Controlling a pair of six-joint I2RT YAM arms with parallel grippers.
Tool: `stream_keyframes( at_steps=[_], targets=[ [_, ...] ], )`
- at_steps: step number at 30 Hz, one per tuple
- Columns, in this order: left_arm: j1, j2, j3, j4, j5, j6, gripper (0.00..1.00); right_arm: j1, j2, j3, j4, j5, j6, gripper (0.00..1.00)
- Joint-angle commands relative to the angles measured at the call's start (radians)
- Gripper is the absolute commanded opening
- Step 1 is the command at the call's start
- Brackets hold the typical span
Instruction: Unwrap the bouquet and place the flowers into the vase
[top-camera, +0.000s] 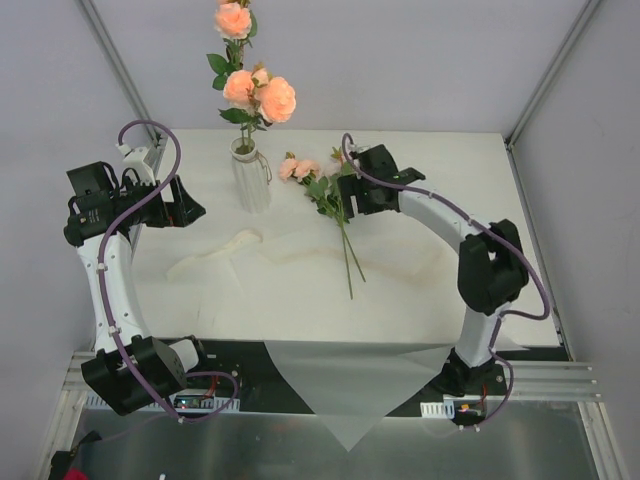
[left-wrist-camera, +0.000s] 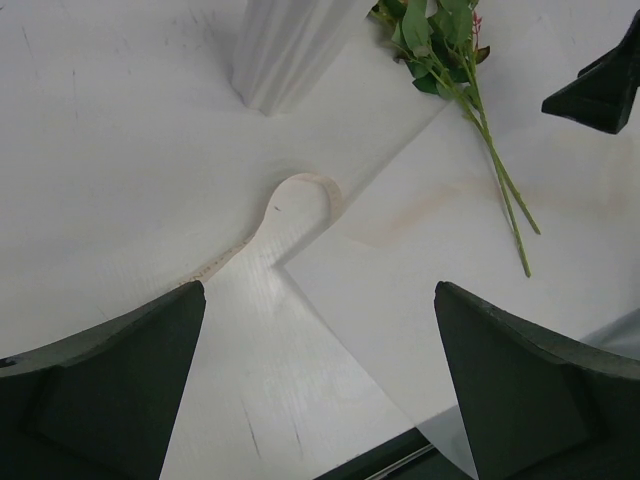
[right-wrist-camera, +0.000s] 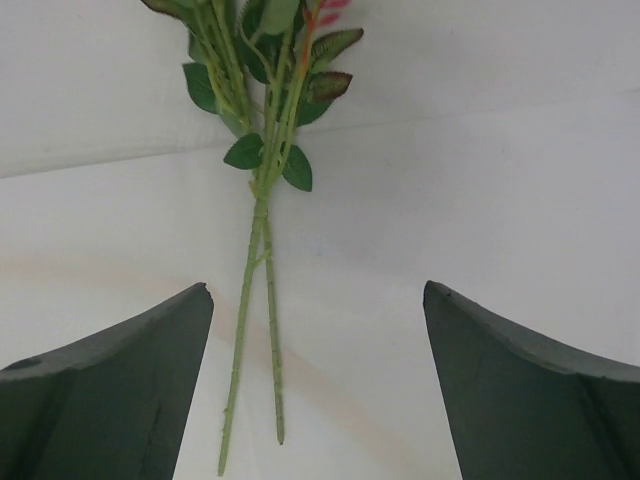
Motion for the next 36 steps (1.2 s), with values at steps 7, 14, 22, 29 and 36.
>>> stream_keyframes(
  at_steps=[7,14,22,29,36],
  targets=[
    [0.005,0.023,0.020,-0.012,0.029,0.002,0.99,0.061,0.140,0.111,-0.049,0.167,-0.005,0.54],
    [0.005,0.037,0.025,-0.012,0.034,0.004,0.99,0.044,0.259,0.220,0.000,0.144,0.029,0.55],
    [0.005,0.045,0.023,-0.012,0.025,0.011,0.99,0.018,0.398,0.355,0.020,0.092,0.070,0.56],
    [0.005,0.055,0.026,-0.013,0.020,0.013,0.99,-0.002,0.478,0.420,-0.014,0.060,0.121,0.52],
    [0.004,0.051,0.028,-0.012,0.017,0.013,0.99,-0.005,0.503,0.427,-0.019,0.043,0.136,0.29]
  ],
)
